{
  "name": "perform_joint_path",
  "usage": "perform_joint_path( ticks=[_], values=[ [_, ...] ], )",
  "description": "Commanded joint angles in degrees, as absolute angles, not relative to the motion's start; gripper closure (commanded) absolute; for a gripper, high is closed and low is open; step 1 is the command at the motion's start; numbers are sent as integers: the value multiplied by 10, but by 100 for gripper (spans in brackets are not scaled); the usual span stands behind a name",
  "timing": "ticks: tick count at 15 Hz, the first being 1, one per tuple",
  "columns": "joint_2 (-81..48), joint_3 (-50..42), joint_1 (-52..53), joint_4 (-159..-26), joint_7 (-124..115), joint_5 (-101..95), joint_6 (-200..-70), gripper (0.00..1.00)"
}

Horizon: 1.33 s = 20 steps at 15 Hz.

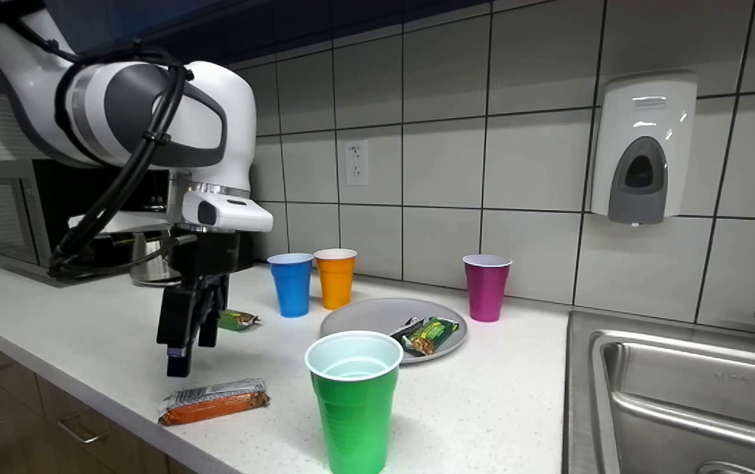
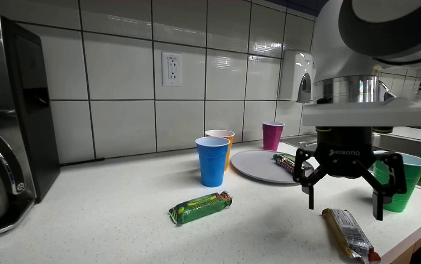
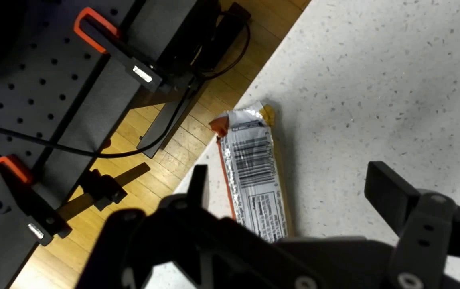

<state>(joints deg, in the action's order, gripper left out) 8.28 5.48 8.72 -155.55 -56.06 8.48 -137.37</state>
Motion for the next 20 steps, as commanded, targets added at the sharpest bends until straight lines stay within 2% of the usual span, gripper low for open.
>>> perform_joint_path(
  ticks=[1,20],
  values=[
    [106,63,69,-1570,-567,91,-1371,0],
    [75,47,44,-1553,-534,92,-1374,0]
  ],
)
